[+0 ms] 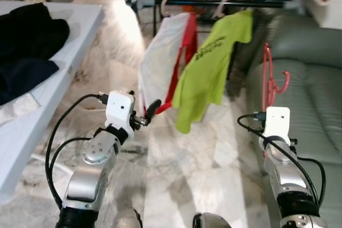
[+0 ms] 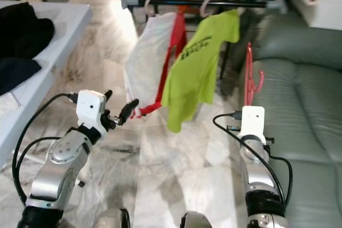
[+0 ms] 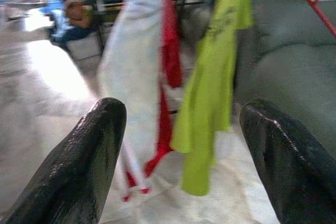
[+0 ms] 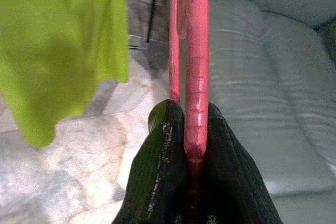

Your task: Hang hanger

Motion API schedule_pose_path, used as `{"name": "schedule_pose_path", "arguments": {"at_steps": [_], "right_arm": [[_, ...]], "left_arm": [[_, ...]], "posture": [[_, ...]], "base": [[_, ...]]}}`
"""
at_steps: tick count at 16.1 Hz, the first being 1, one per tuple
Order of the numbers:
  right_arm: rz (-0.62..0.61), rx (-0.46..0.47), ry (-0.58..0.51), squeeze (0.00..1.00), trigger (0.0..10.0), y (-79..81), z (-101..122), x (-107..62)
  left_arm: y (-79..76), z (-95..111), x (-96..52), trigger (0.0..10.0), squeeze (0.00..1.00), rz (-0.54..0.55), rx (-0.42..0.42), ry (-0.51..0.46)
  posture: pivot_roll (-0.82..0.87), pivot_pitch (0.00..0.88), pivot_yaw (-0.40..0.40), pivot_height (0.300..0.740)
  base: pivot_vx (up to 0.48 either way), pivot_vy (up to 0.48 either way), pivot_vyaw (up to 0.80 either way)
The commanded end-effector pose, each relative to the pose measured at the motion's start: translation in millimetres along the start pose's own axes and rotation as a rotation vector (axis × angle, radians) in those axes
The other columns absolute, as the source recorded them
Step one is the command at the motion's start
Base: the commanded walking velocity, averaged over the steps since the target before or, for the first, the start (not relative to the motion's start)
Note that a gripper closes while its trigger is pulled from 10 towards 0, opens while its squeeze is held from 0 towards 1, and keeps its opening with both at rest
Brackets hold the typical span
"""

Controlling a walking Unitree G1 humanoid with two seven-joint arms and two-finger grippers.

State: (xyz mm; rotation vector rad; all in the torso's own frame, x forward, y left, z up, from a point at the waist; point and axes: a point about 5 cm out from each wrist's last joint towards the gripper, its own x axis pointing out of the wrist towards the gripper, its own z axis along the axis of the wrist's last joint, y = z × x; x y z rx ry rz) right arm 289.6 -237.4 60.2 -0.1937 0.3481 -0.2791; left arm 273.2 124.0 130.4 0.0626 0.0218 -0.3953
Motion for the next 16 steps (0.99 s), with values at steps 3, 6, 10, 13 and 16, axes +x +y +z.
{"name": "schedule_pose_path", "arguments": {"at_steps": [3, 6, 10, 13, 16], "right_arm": [[0.055, -0.046, -0.028, 0.00, 10.0, 7.3, 1, -3.6], [0.055, -0.039, -0.029, 0.00, 10.0, 6.6, 2, -3.4], [0.059, -0.046, -0.030, 0.00, 10.0, 7.1, 2, -3.0], [0.073, -0.055, -0.032, 0.00, 10.0, 7.2, 3, -2.3], [0.051, -0.041, -0.098, 0.00, 10.0, 2.9, 13, -2.2]], "left_arm": [[1.1, -4, -1.7, 10.0, 0.00, 0.040, -0.001, 0.024], [5.1, -4, -0.5, 10.0, 0.00, 0.086, 0.009, 0.024], [7.5, -5, -1.0, 10.0, 0.00, 0.117, 0.009, 0.036], [13.3, -5, -0.1, 10.0, 0.00, 0.190, 0.034, 0.041], [26.4, -2, -1.8, 10.0, 0.00, 0.322, 0.076, 0.033]], "posture": [[-0.02, 0.123, 0.000, 0.740], [-0.02, 0.122, -0.001, 0.740], [-0.02, 0.124, -0.003, 0.740], [-0.01, 0.118, -0.003, 0.740], [-0.01, 0.113, -0.002, 0.740]], "base": [[0.000, 0.000, 0.53], [0.000, 0.000, 0.80], [0.000, 0.000, 0.80], [0.000, 0.000, 0.80], [0.000, 0.000, 0.80]]}}
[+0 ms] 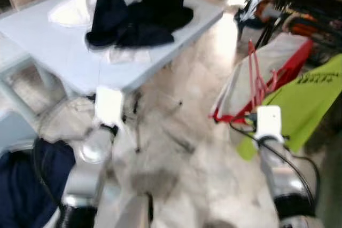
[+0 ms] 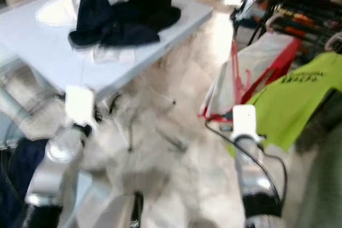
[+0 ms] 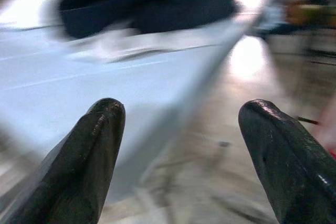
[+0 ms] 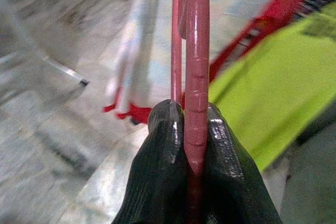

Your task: Hang hanger

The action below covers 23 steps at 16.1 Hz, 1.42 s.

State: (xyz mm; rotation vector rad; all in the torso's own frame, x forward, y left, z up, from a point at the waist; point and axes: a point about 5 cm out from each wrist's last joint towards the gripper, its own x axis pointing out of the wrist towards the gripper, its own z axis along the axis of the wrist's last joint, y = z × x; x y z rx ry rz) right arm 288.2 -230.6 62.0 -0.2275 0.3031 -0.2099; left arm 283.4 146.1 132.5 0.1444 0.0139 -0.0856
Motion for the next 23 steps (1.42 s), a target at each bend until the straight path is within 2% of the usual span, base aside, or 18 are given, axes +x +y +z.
{"name": "schedule_pose_path", "arguments": {"at_steps": [1, 3, 6, 11, 14, 16, 18, 20, 22, 23], "right_arm": [[-0.001, 0.021, -0.079, 0.00, 10.0, -1.1, 16, 1.7], [0.039, 0.018, -0.177, 0.00, 10.0, 8.0, 32, 0.1], [0.057, -0.005, -0.261, 0.00, 10.0, 14.3, 46, -1.0], [0.047, -0.015, -0.315, 0.00, 10.0, 10.5, 56, 0.1], [0.037, -0.029, -0.349, 0.00, 10.0, 8.4, 64, 1.3], [0.038, -0.034, -0.359, 0.00, 10.0, 8.3, 67, 2.0], [0.040, -0.043, -0.364, 0.00, 10.0, 8.2, 68, 3.0], [0.044, -0.052, -0.370, 0.00, 10.0, 8.5, 70, 3.6], [0.054, -0.038, -0.405, 0.00, 10.0, 9.2, 80, 3.9], [0.069, -0.032, -0.419, 0.00, 10.0, 10.4, 82, -1.0]], "left_arm": [[9.2, 1, -2.1, 10.0, 0.00, 0.075, 0.032, -0.017], [18.5, 5, -5.6, 10.0, 0.00, 0.161, 0.068, -0.049], [19.3, 1, -10.1, 10.0, 0.00, 0.191, 0.086, -0.036], [12.0, -2, -14.7, 10.0, 0.00, 0.169, 0.068, -0.020], [18.1, -4, -15.9, 10.0, 0.00, 0.204, 0.076, 0.003], [27.0, -8, -15.7, 10.0, 0.00, 0.254, 0.061, 0.041], [43.1, -16, -15.2, 10.0, 0.00, 0.341, -0.011, 0.119], [47.8, -15, -14.2, 10.0, 0.00, 0.360, -0.029, 0.130], [54.3, -14, -5.4, 10.0, 0.00, 0.352, -0.038, 0.158], [55.7, -33, 0.2, 10.0, 0.00, 0.313, -0.095, 0.274]], "posture": [[-0.01, 0.112, -0.003, 0.740], [0.01, 0.111, -0.008, 0.740], [0.01, 0.112, -0.014, 0.740], [0.01, 0.117, -0.014, 0.740], [0.01, 0.118, -0.013, 0.740], [0.01, 0.118, -0.013, 0.740], [0.03, 0.126, -0.018, 0.740], [0.03, 0.124, -0.019, 0.740], [0.02, 0.119, -0.018, 0.740], [0.01, 0.116, -0.021, 0.740]], "base": [[0.000, 0.000, 0.80], [0.000, 0.000, 0.80], [0.000, 0.000, 0.80], [0.000, 0.000, 0.80], [0.000, 0.000, 0.80], [0.000, 0.000, 0.80], [0.000, 0.000, 0.80], [0.000, 0.000, 0.75], [0.000, 0.000, 0.00], [0.000, 0.000, 0.00]]}}
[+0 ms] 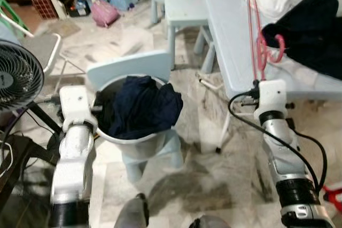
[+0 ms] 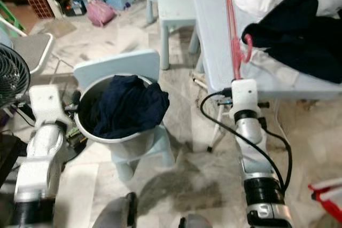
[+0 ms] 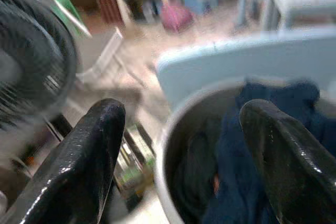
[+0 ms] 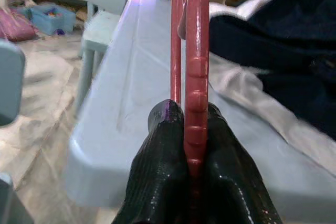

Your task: Hang hanger

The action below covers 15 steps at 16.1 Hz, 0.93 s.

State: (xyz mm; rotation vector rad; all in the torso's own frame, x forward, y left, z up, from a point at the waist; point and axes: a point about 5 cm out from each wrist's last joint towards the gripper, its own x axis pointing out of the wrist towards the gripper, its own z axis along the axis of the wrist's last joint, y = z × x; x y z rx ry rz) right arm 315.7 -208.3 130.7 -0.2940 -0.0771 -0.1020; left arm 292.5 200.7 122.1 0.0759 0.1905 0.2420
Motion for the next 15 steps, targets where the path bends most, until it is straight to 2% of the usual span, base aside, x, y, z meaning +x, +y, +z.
{"name": "schedule_pose_path", "arguments": {"at_steps": [1, 2, 4, 7, 10, 12, 13, 15], "right_arm": [[0.031, 0.008, -0.023, 0.00, 10.0, 2.5, 5, -9.2], [0.037, 0.008, -0.020, 0.00, 10.0, 1.7, 5, -14.6], [0.078, 0.010, 0.005, 0.00, 10.0, 0.5, 3, -37.3], [0.164, -0.018, 0.045, 0.00, 10.0, 0.9, 1, -66.1], [0.223, -0.042, 0.085, 0.00, 10.0, -8.0, 10, -94.2], [0.252, -0.017, 0.127, 0.00, 10.0, -10.8, 10, -106.4], [0.292, 0.002, 0.143, 0.00, 10.0, -10.2, 11, -114.3], [0.331, 0.015, 0.165, 0.00, 10.0, -9.2, 13, -123.7]], "left_arm": [[6.1, -26, 1.3, 10.0, 0.00, 0.007, -0.029, 0.134], [6.7, -28, -0.4, 10.0, 0.00, 0.011, -0.030, 0.139], [2.2, -37, -5.6, 10.0, 0.00, -0.010, -0.068, 0.175], [-8.0, -57, -1.6, 10.0, 0.00, -0.051, -0.066, 0.274], [-6.4, -63, 1.4, 10.0, 0.00, -0.040, -0.037, 0.295], [-3.7, -67, 8.5, 10.0, 0.00, -0.016, -0.023, 0.302], [-3.7, -63, 13.1, 10.0, 0.00, 0.000, -0.046, 0.290], [-6.0, -57, 12.5, 10.0, 0.00, -0.003, -0.039, 0.246]], "posture": [[0.00, 0.121, -0.029, 0.740], [0.00, 0.123, -0.031, 0.740], [-0.04, 0.170, -0.059, 0.740], [-0.11, 0.236, -0.068, 0.740], [-0.19, 0.314, -0.089, 0.740], [-0.20, 0.336, -0.095, 0.740], [-0.21, 0.347, -0.097, 0.740], [-0.21, 0.364, -0.102, 0.740]], "base": [[0.000, 0.000, 0.00], [0.000, 0.000, 0.00], [0.000, 0.000, 0.00], [0.000, 0.000, 0.00], [0.000, 0.000, 0.00], [0.000, 0.000, 0.00], [0.000, 0.000, 0.00], [0.000, 0.000, 0.00]]}}
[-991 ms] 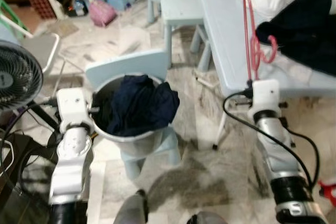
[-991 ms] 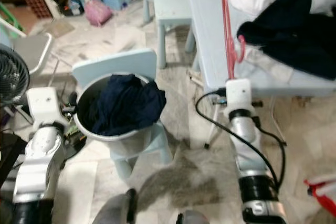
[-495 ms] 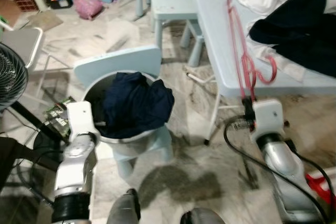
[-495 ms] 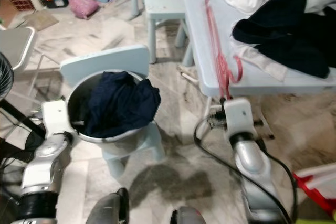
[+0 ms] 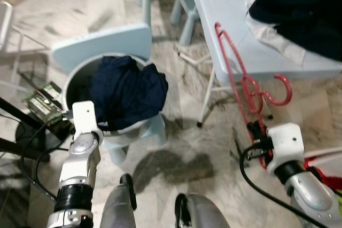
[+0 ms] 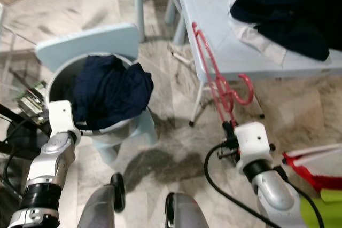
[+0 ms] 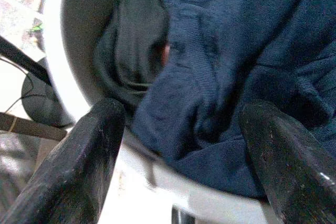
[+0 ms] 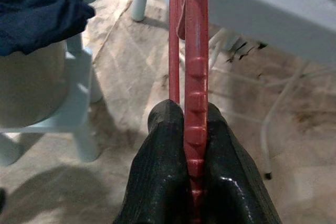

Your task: Hang hanger

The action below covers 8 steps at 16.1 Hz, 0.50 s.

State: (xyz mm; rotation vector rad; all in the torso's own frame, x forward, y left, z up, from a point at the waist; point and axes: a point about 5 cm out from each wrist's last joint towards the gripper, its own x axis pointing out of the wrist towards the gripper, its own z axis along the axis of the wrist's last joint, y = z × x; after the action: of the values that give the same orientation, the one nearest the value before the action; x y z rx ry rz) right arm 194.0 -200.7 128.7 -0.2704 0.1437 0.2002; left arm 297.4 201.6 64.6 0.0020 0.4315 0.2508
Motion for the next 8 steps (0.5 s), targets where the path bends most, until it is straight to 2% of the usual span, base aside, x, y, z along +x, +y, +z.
{"name": "schedule_pose_path", "arguments": {"at_steps": [1, 3, 5, 7, 8], "right_arm": [[0.003, -0.008, -0.003, 0.00, 10.0, -1.7, 4, -4.1], [0.038, -0.021, -0.028, 0.00, 10.0, 1.6, 9, -2.6], [0.014, -0.012, -0.087, 0.00, 10.0, -1.3, 19, 7.3], [-0.009, -0.002, -0.166, 0.00, 10.0, -5.7, 36, 20.2], [-0.025, 0.009, -0.186, 0.00, 10.0, -6.2, 38, 32.5]], "left_arm": [[-1.2, -4, -3.8, 10.0, 0.00, -0.005, -0.003, -0.001], [-2.8, -2, -6.0, 10.0, 0.00, -0.008, -0.034, -0.028], [-4.8, 11, -12.6, 10.0, 0.00, -0.008, -0.053, -0.129], [-2.6, 27, -30.7, 10.0, 0.00, 0.006, -0.039, -0.270], [-2.2, 32, -37.4, 10.0, 0.00, -0.004, -0.024, -0.310]], "posture": [[-0.21, 0.368, -0.106, 0.740], [-0.21, 0.369, -0.106, 0.740], [-0.18, 0.344, -0.091, 0.740], [-0.14, 0.317, -0.073, 0.740], [-0.10, 0.289, -0.056, 0.740]], "base": [[0.000, 0.000, 0.00], [0.000, 0.000, 0.00], [0.000, 0.000, 0.00], [0.000, 0.000, 0.00], [0.000, 0.000, 0.00]]}}
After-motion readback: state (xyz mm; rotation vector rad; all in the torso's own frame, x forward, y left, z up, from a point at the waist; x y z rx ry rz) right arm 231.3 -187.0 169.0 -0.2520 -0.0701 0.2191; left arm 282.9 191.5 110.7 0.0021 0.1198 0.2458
